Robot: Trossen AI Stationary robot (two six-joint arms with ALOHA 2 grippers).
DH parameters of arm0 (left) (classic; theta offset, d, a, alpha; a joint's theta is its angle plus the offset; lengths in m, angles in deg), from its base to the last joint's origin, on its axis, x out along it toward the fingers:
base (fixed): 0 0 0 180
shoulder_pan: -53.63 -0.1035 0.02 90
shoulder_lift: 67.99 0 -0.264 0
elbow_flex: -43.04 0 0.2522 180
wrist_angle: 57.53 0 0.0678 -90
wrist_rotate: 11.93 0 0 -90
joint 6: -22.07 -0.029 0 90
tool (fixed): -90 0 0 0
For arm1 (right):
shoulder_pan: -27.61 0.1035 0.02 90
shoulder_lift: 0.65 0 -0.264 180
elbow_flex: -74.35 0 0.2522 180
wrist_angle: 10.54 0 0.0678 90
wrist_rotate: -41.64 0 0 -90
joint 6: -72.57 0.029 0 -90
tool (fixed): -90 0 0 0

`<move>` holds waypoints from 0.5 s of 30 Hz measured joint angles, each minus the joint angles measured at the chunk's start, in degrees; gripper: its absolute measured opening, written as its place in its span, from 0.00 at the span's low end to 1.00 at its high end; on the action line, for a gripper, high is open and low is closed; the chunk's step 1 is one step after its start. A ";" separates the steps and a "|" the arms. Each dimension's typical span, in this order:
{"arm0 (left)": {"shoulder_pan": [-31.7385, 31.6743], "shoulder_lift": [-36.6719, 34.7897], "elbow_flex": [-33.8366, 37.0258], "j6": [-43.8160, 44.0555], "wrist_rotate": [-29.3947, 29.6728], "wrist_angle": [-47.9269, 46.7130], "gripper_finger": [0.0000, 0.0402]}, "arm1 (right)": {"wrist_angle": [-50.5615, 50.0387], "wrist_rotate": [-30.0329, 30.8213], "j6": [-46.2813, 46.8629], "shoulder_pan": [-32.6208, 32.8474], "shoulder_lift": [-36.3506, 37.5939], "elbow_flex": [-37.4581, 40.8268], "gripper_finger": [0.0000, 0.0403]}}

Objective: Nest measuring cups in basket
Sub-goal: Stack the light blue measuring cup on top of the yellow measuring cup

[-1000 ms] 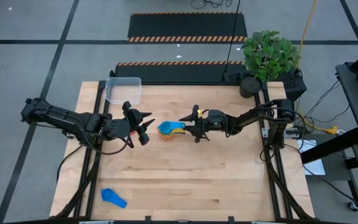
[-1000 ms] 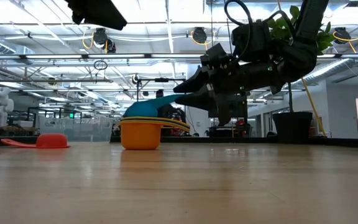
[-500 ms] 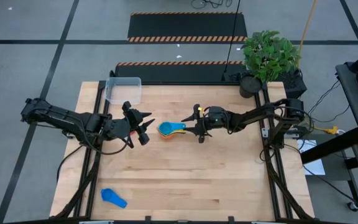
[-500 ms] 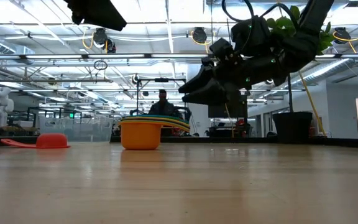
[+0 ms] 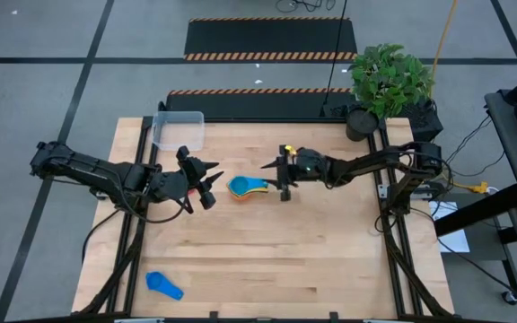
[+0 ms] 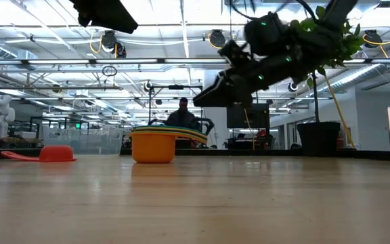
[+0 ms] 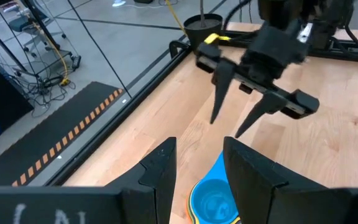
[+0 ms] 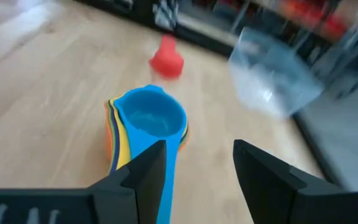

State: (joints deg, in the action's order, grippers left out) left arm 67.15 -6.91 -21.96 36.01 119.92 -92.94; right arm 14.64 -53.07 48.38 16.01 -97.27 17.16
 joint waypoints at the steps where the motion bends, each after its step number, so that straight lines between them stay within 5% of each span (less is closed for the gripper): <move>1: 0.00 0.00 0.00 0.00 0.00 0.03 0.34 | -5.10 -0.16 1.67 -0.03 0.11 -2.40 0.46; 5: 0.00 0.00 0.02 0.00 0.02 0.11 0.34 | -20.23 3.19 3.97 1.71 -0.14 -9.88 0.52; 15: -0.02 0.00 0.02 0.17 0.02 0.31 0.34 | -24.66 1.46 11.64 2.40 -0.59 -12.71 0.75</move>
State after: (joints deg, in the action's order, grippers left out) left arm 67.13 -6.91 -21.94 36.18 119.94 -92.63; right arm -10.02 -51.61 60.02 18.42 -97.86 4.45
